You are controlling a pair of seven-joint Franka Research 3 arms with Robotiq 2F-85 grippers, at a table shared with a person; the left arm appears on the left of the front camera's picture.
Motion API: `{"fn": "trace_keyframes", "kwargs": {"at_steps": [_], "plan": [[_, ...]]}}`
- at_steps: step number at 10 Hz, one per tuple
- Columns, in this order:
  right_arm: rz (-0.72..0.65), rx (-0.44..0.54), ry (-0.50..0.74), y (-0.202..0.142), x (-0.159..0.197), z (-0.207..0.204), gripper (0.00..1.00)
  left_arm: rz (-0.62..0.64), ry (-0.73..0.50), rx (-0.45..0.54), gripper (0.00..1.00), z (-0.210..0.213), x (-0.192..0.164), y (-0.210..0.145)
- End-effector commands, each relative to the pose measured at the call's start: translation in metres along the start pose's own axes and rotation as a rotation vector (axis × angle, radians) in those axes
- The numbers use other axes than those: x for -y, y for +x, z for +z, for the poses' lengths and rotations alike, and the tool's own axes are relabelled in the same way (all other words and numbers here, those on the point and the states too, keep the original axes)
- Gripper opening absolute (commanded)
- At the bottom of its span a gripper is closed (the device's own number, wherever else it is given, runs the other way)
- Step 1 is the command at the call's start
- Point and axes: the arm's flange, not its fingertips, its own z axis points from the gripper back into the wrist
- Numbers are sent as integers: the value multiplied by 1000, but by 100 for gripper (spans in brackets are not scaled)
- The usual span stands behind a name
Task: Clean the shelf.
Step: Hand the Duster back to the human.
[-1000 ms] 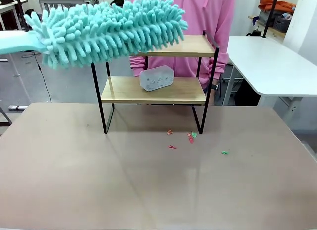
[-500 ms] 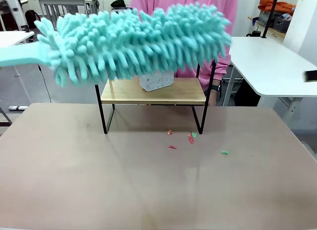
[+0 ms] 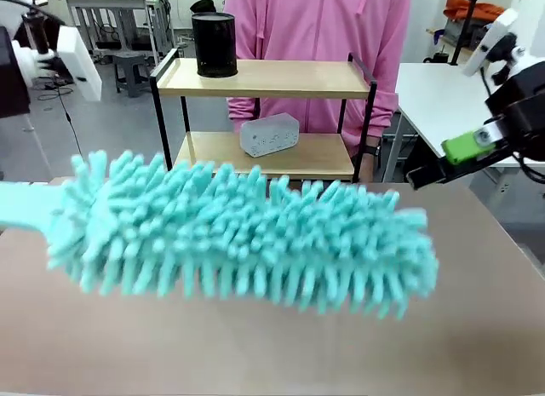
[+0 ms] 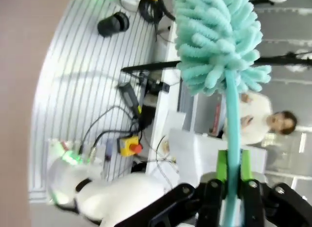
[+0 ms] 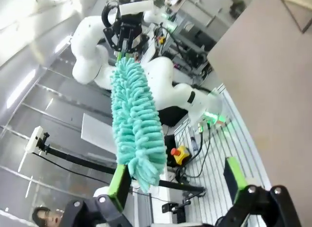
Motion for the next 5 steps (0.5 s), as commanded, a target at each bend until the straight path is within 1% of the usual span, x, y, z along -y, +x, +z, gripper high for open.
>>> {"fn": "trace_keyframes", "kwargs": {"at_steps": [1,3,4,5], "plan": [[-96,-35,28,-3,-8,-16,100,-48,21,-52,12,17,4,-8],[-125,-80,34,-12,-14,-38,100,-62,20,-53,12,14,5,1],[-133,-96,59,-19,-16,-48,100,-59,37,-53,12,9,3,5],[-138,-89,83,-23,-19,-57,100,-55,34,-66,12,7,2,8]]}}
